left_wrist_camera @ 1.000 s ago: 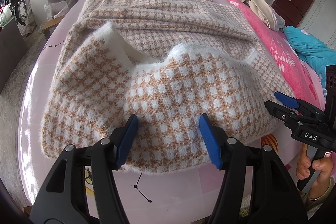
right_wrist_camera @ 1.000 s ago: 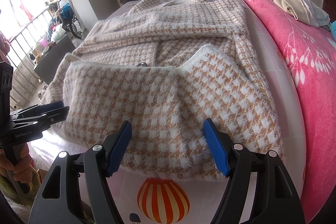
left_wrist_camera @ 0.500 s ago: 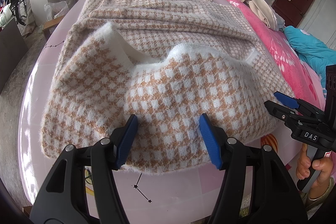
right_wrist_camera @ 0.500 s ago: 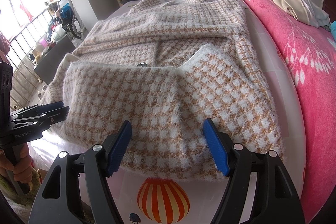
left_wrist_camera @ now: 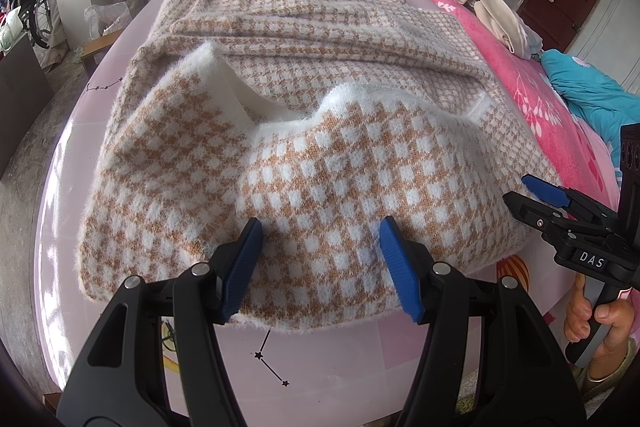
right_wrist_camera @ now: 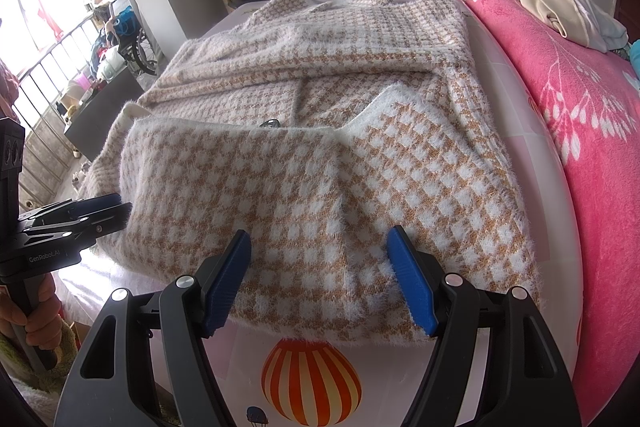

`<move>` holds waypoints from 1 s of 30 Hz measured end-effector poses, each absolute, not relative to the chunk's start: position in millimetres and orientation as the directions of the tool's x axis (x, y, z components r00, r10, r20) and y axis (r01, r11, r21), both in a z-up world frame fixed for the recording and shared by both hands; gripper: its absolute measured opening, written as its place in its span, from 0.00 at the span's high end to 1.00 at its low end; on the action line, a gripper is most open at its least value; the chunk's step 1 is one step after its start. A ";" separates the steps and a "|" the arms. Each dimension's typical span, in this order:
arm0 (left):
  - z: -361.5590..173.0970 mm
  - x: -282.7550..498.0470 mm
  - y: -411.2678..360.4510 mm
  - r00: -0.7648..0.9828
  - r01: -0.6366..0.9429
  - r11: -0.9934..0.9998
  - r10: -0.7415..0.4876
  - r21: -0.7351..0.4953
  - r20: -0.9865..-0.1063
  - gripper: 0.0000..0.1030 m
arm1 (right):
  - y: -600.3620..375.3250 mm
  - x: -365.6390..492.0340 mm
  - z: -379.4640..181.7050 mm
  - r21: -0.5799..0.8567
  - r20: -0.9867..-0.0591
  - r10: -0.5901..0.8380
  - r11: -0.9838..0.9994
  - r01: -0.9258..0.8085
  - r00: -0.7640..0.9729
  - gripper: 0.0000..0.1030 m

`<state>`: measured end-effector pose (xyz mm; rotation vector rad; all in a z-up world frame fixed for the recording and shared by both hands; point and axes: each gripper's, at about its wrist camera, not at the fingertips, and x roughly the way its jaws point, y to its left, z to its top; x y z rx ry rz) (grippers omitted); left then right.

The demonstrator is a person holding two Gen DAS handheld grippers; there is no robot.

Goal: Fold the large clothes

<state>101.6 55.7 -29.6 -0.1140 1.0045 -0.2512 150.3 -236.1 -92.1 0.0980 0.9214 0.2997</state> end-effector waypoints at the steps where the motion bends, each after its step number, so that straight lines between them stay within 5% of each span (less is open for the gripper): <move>1: -29.5 101.5 55.6 0.511 0.156 0.965 -0.260 -0.210 -0.819 0.44 | -235.9 150.2 -92.0 0.211 -0.769 0.297 0.954 -0.213 0.567 0.33; 19: -0.3 68.0 76.9 0.580 0.193 0.960 -0.280 -0.204 -0.765 0.44 | -260.0 131.4 -76.2 0.242 -0.754 0.300 0.954 -0.177 0.585 0.33; 30: -39.4 22.1 146.8 0.524 -0.020 0.902 -0.358 -0.431 -0.773 0.44 | -317.0 121.3 -100.3 0.502 -0.741 0.422 0.864 0.014 0.522 0.33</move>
